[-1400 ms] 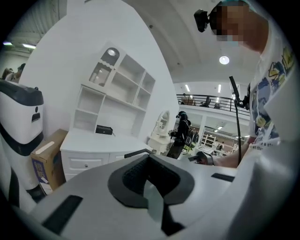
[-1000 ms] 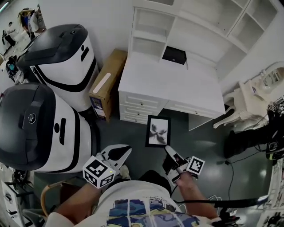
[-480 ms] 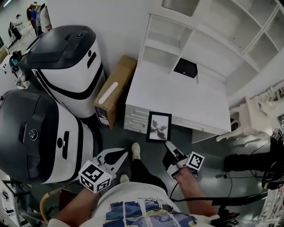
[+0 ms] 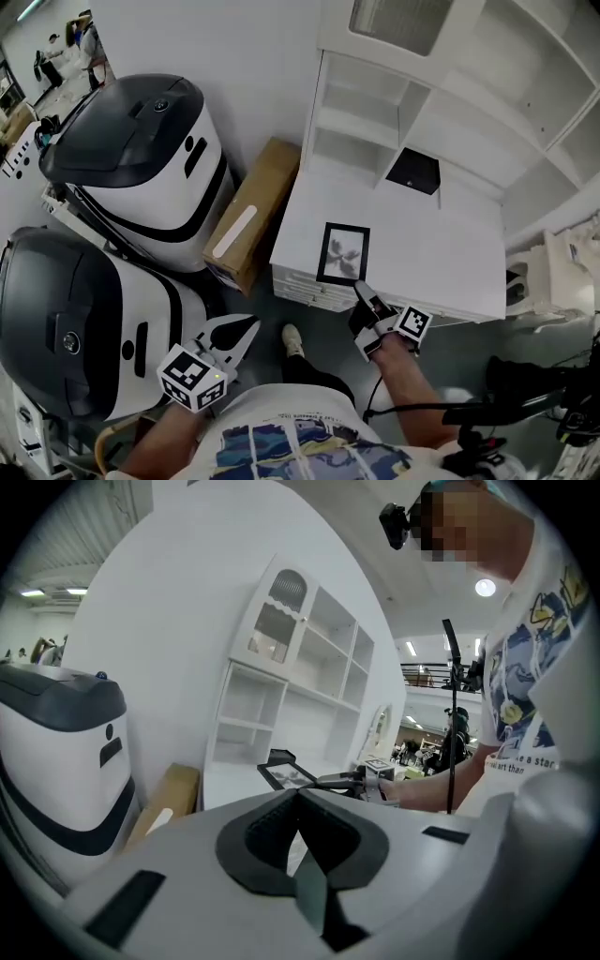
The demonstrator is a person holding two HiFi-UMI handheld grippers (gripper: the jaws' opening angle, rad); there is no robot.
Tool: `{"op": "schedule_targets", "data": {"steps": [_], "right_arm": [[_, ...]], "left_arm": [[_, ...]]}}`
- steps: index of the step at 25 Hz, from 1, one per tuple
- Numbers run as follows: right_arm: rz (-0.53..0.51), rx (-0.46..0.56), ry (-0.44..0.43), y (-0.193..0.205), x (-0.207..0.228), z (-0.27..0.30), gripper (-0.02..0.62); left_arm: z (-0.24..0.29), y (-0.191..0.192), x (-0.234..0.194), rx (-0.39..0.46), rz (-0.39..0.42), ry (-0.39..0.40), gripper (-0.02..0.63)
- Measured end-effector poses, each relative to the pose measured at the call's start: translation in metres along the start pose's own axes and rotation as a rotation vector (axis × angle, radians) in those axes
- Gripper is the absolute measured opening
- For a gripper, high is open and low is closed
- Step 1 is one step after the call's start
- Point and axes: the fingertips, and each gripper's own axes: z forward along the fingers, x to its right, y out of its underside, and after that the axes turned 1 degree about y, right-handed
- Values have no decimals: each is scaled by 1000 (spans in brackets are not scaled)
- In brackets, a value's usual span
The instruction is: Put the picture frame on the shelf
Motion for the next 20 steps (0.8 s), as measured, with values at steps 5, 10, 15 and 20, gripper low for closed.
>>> {"op": "schedule_targets", "data": {"steps": [5,10,15,20], "right_arm": [[2,10,18,-50,21,50,81],[15,20,21,-91,40,93,81],[23,22,20,-123,58,135,81],[25,36,14,-146,64,178,81]], "left_arm": [[32,-24,-26,-16,-5,-33,12],[59,-35,-48,-45,-11,-61,12],[81,-47,-69,-30,-29,-93,12],[82,-60,-88,-24,-19,-115,12]]}}
